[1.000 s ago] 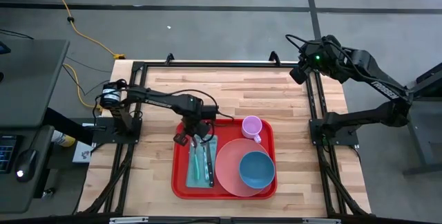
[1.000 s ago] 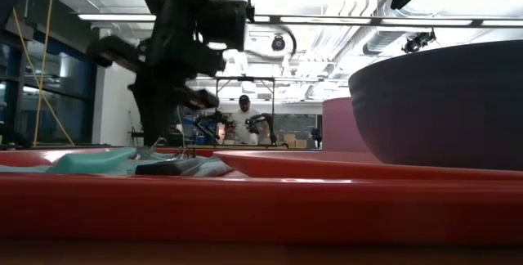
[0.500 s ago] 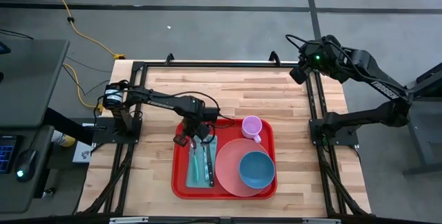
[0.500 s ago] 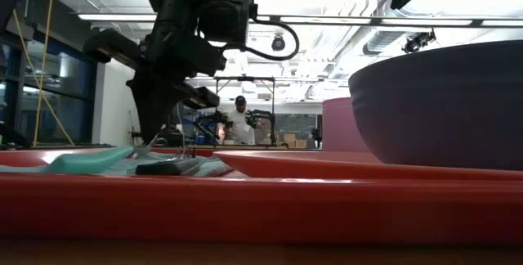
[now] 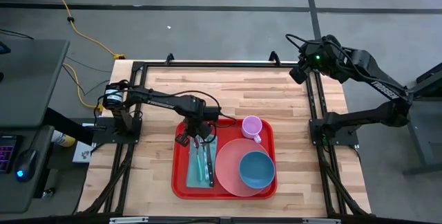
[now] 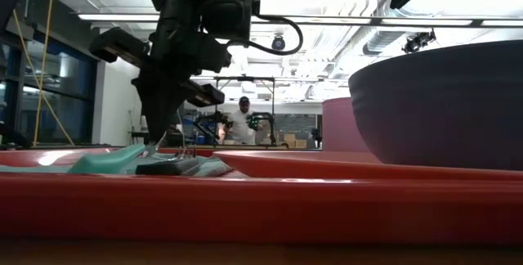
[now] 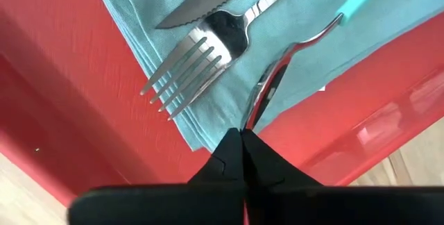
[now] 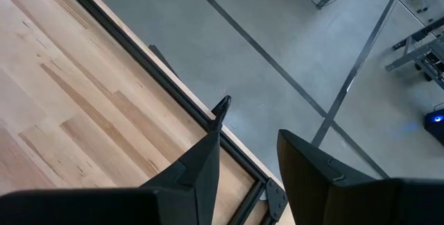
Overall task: Set up tray
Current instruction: Put the blue spoon on the blue napkin to the left side of the blue fork on the red serving tray
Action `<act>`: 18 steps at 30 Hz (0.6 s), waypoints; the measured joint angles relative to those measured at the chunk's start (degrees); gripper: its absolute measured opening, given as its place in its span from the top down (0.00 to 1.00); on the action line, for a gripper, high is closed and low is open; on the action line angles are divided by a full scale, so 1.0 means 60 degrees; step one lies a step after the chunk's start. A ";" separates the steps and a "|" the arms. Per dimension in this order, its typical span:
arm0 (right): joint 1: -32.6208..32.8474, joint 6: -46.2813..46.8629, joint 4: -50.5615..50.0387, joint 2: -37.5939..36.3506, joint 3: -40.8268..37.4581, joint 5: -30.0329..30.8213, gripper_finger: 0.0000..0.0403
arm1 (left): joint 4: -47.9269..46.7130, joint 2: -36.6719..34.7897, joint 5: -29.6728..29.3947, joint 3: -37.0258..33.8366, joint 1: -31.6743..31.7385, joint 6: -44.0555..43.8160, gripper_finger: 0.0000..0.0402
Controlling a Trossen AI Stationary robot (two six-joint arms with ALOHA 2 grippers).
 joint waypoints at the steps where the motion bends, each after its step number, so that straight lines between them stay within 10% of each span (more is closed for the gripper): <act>1: -0.0003 0.0000 -0.0003 0.0000 0.0000 0.0000 0.69 | 0.0010 0.0000 -0.0007 0.0000 0.0000 0.0000 0.93; 18: -0.0001 -0.0070 -0.0068 0.0000 0.0000 -0.0007 0.69 | -0.0119 0.0000 -0.1022 -0.0004 0.0002 -0.0552 0.70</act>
